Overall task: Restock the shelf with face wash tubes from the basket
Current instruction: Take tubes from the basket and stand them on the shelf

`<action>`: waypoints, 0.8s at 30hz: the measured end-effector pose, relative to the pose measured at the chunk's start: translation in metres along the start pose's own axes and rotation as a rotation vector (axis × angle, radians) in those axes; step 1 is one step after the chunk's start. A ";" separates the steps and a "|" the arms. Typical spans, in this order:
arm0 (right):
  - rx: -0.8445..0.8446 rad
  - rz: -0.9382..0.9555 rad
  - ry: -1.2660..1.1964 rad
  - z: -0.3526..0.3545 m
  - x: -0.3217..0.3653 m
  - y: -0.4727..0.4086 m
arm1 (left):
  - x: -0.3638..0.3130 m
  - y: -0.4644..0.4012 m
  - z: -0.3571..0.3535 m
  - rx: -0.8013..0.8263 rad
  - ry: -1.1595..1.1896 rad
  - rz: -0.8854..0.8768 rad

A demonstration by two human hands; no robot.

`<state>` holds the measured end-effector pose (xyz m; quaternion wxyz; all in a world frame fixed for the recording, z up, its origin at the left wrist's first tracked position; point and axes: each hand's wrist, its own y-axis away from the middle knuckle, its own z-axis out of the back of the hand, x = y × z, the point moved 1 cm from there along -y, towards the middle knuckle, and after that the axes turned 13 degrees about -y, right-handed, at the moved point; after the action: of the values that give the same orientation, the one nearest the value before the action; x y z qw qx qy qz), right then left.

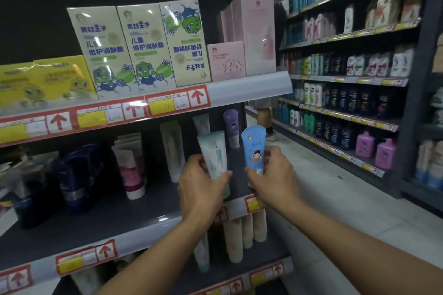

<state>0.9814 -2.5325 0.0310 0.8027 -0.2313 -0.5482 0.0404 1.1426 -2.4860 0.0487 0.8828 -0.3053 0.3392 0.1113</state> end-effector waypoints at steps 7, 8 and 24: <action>0.044 -0.006 0.070 -0.024 -0.023 -0.016 | 0.013 -0.015 -0.027 0.012 -0.002 0.077; 0.058 -0.007 0.104 -0.026 -0.027 -0.017 | 0.015 -0.014 -0.029 0.032 -0.026 0.086; 0.147 -0.089 0.206 -0.078 -0.037 -0.111 | 0.030 -0.105 -0.086 0.048 -0.288 0.109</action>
<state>1.0155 -2.6686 0.0229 0.8706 -0.1501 -0.4681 0.0208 1.1614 -2.6214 0.0275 0.9220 -0.2463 0.2278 0.1934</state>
